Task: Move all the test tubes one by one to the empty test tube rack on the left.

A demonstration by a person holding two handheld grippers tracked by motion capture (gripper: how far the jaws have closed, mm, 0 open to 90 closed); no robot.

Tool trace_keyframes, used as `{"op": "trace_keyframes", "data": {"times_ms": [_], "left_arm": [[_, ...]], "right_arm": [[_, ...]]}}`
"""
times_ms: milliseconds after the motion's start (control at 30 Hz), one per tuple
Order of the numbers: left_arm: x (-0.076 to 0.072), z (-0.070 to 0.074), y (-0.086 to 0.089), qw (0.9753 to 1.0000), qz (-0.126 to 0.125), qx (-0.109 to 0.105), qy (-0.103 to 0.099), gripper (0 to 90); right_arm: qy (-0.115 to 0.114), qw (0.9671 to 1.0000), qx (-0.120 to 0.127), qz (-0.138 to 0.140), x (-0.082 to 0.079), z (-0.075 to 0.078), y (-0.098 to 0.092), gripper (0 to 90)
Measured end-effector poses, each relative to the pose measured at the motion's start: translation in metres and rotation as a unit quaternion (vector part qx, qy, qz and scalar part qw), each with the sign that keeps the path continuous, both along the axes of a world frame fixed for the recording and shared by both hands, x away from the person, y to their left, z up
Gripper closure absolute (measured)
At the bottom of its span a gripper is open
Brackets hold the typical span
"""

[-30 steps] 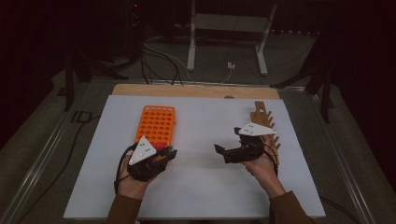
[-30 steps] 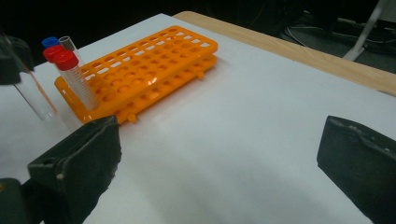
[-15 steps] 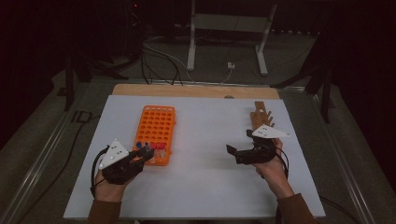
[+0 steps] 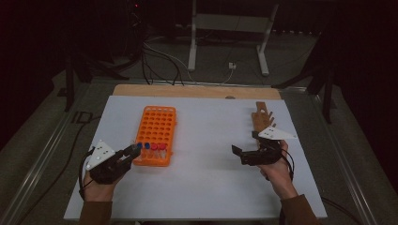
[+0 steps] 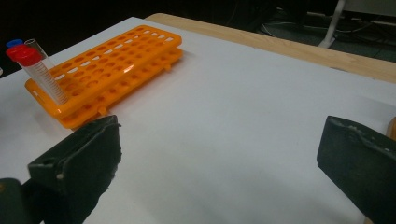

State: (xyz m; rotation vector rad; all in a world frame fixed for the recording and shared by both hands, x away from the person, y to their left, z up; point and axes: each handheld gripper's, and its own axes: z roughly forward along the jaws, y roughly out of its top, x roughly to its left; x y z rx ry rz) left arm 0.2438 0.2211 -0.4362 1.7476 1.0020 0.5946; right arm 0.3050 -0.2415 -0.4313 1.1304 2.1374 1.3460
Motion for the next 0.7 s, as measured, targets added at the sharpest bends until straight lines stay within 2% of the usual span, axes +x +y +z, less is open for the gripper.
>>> {"op": "trace_keyframes", "data": {"times_ms": [133, 300, 700], "left_arm": [[0.003, -0.006, 0.005, 0.9998, 0.021, 0.000, 0.002, 76.3], [0.005, -0.011, 0.006, 0.9991, 0.041, 0.009, -0.004, 76.4], [0.015, -0.026, 0.001, 0.9978, 0.062, 0.023, 0.001, 76.3]], "right_arm": [[0.001, 1.0000, 0.001, -0.001, -0.001, 0.000, -0.001, 0.1], [0.003, 1.0000, 0.002, -0.003, -0.001, -0.001, -0.002, 0.1], [0.004, 1.0000, 0.002, -0.005, -0.001, -0.002, -0.002, 0.1]]}}
